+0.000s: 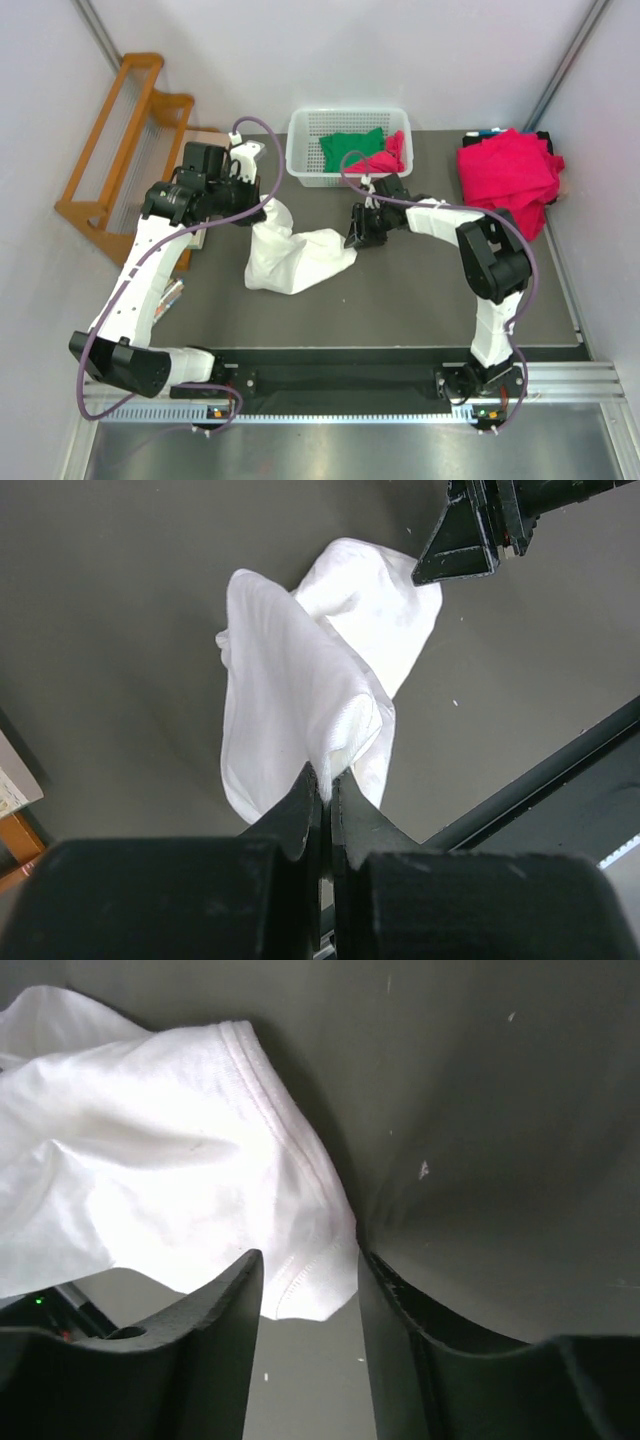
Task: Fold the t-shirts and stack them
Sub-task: Flatten the tshirt out
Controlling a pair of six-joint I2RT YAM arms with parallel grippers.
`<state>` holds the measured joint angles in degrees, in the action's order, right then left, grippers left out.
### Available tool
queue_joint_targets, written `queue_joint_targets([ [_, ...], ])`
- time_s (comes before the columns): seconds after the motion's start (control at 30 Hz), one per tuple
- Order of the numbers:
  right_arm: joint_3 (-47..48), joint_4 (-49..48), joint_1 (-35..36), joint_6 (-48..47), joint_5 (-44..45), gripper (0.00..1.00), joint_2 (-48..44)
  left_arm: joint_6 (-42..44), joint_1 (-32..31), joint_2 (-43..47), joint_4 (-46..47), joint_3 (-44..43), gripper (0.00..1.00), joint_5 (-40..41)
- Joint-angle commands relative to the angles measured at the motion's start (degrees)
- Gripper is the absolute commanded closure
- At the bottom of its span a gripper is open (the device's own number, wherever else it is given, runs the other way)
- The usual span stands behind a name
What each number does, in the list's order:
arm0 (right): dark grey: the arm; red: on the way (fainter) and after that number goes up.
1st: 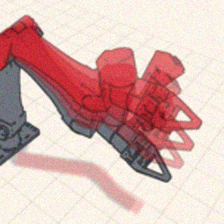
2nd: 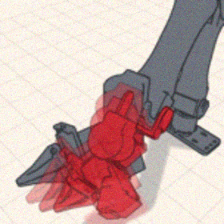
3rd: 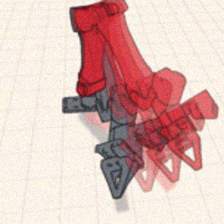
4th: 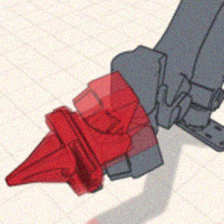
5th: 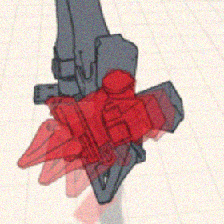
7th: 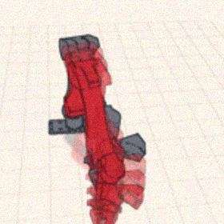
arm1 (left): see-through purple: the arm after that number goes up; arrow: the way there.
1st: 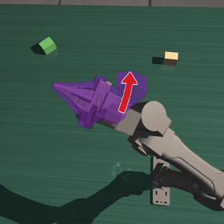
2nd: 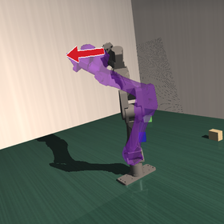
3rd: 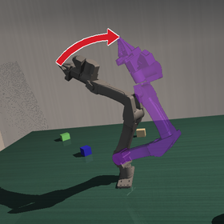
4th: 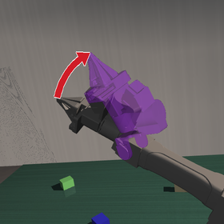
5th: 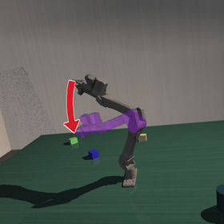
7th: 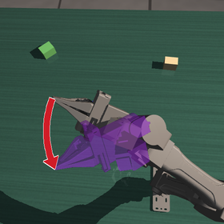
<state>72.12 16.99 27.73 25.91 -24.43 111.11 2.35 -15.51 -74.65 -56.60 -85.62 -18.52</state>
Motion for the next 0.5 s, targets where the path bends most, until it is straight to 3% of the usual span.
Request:
queue_joint_targets([
  [0.0, 1.2, -2.2, 0.7, 1.7, -2.6, 0.61, 0.7, -0.3, 0.0, 0.7, 2.9, 0.1, 1.00, 0.0],
  [0.2, -2.1, -2.3, 2.5, 2.1, -2.6, 0.74, -2.3, -0.2, 0.1, 0.4, 3.3, 0.0, 1.00, 0.7],
  [0.37, -4.2, -2.4, 2.9, 2.7, -3.2, 1.00, -3.4, -0.2, 0.2, 0.5, 3.9, -0.2, 1.00, 2.4],
  [0.47, -4.0, -2.3, 2.8, 2.7, -2.6, 1.00, -3.9, -0.8, 0.5, 0.4, 4.9, -0.1, 1.00, 3.1],
])
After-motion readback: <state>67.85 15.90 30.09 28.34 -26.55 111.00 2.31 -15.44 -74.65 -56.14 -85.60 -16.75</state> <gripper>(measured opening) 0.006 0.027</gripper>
